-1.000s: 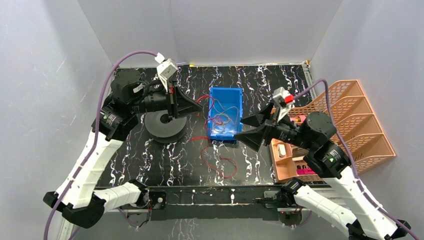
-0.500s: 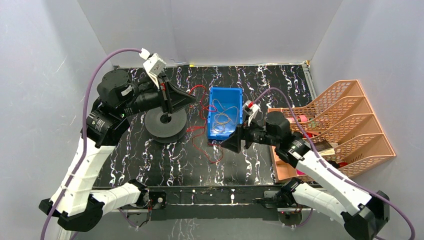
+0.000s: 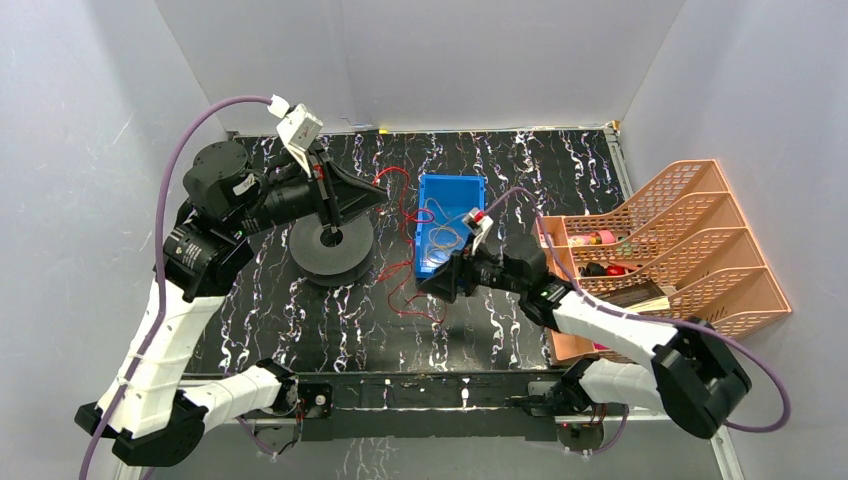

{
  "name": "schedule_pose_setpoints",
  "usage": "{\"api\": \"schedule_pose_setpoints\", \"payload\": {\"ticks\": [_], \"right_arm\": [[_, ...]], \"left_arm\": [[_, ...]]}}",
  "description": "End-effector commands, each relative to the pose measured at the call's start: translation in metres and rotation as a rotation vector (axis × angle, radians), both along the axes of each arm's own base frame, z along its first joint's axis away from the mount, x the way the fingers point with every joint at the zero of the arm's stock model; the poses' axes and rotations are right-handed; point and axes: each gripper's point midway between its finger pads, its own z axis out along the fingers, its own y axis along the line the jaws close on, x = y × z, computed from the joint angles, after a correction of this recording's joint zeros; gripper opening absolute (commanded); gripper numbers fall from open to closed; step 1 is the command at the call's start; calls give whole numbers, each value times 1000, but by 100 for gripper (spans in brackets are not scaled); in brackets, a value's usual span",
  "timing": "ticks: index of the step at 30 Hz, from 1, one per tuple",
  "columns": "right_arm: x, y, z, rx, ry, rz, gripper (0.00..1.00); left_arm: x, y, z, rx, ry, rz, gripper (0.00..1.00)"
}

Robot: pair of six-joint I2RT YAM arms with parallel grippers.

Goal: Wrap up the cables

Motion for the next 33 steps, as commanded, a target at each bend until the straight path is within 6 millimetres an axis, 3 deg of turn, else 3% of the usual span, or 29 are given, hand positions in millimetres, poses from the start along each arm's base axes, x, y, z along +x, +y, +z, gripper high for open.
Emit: {"api": "schedule_pose_setpoints", "payload": {"ticks": [1,9,15,21,26,27,33], "right_arm": [[7,28,38,165,-179,26,81],[7,59,50,233,-369,28,80],[13,65,53,282,-406,7,74],[16,73,53,302,-388,15,50],[19,66,54,298,-394,-25,5],[20,62,52,286,-395,-44,0],[36,25,33,149,-387,-227,0]], "left_arm": [[-14,5,21,-42,-33,-10,0],[-15,5,22,-45,-33,-17,0],[-17,6,24,-49,-35,-20,0],[-18,7,26,-52,-39,-17,0],[-17,12,29,-52,-60,21,0],[-16,15,30,-52,-66,38,0],[-8,40,46,-66,-146,204,0]]}}
